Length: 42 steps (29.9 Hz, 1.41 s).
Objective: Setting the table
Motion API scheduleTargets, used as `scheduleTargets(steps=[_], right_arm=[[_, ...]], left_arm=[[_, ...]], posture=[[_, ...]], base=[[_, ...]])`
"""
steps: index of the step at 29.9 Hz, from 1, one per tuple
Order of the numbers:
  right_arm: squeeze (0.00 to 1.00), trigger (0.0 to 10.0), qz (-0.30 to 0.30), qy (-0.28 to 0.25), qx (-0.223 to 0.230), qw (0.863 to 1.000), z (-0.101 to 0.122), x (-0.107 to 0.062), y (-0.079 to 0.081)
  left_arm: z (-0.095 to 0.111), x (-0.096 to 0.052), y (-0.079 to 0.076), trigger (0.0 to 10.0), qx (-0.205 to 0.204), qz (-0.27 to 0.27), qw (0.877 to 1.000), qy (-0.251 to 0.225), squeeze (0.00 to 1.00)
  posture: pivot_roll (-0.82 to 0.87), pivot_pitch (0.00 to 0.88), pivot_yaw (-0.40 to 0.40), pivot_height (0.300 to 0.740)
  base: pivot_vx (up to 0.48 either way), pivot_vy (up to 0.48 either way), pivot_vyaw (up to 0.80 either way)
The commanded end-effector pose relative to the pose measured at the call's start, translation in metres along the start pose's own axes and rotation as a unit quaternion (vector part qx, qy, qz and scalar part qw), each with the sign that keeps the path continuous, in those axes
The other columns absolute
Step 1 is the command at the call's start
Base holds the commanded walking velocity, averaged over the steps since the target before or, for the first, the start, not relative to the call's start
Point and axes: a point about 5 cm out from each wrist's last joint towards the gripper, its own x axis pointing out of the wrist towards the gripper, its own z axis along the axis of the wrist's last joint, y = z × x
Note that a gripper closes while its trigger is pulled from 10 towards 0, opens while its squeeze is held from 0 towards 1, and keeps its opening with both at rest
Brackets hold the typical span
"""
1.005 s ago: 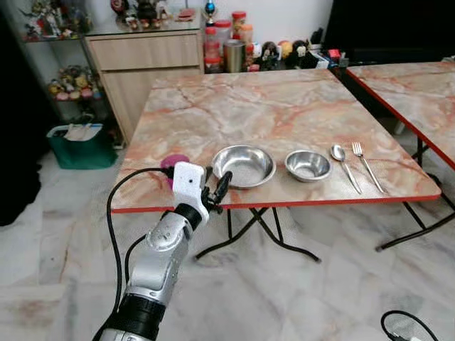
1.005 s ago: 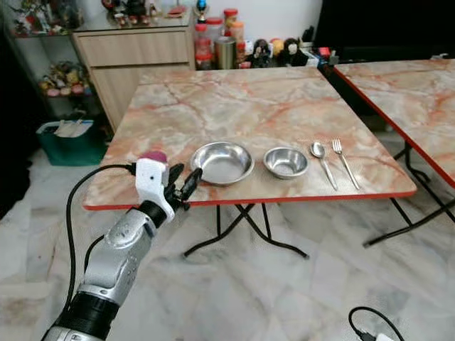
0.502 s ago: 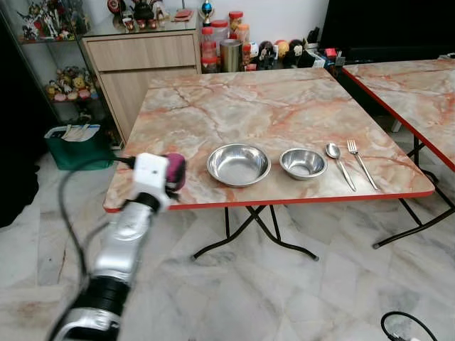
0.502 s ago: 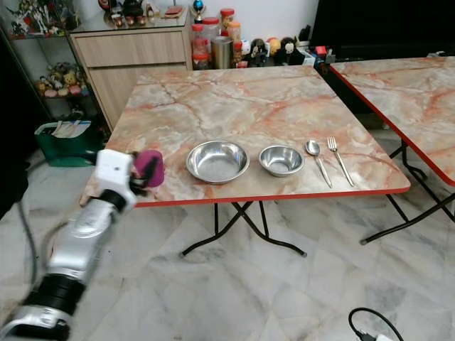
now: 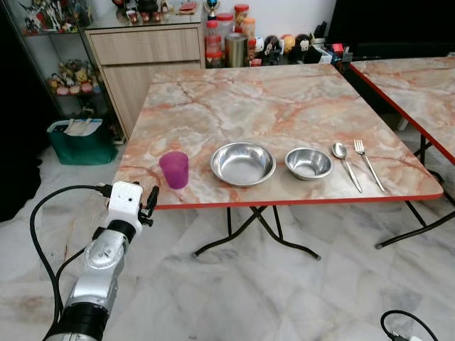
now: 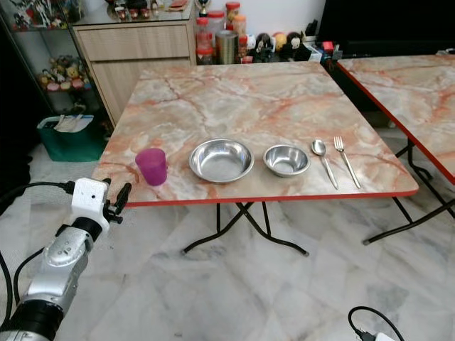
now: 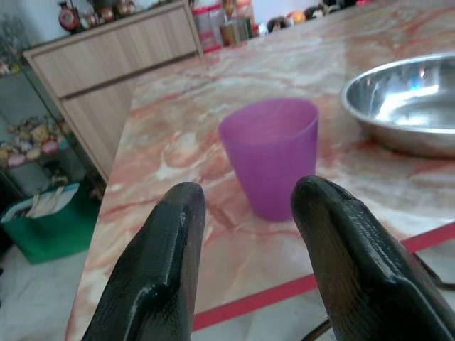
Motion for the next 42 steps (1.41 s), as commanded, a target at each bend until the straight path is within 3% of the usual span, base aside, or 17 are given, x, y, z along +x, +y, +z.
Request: scheduleTargets(steps=[1, 11, 37, 42], right_arm=[[0.00, 10.0, -0.002, -0.004, 0.001, 1.000, 0.0016, -0.0002, -0.0017], [0.00, 10.0, -0.003, -0.002, -0.007, 1.000, 0.0005, -0.0007, -0.0024], [0.00, 10.0, -0.003, 0.002, -0.018, 1.000, 0.0017, -0.0007, -0.0043], [0.00, 10.0, -0.004, 0.004, -0.013, 1.000, 0.0017, -0.0007, -0.0049]], left_arm=[[0.0038, -0.0002, -0.0024, 10.0, -0.002, -0.007, 1.000, -0.010, 0.00], [0.0059, 0.0027, -0.0121, 10.0, -0.006, -0.021, 1.000, -0.013, 0.00], [0.0070, 0.0035, -0.0116, 10.0, -0.010, -0.019, 1.000, -0.011, 0.00], [0.0081, 0.0046, -0.0095, 10.0, -0.047, -0.015, 0.999, -0.009, 0.00]], posture=[[0.10, 0.000, 0.004, 0.740], [0.09, 0.000, 0.005, 0.740], [0.09, 0.000, -0.005, 0.740], [0.09, 0.000, -0.009, 0.740]], base=[[0.000, 0.000, 0.00], [0.000, -0.092, 0.00], [0.000, -0.414, 0.00], [0.000, 0.000, 0.00]])
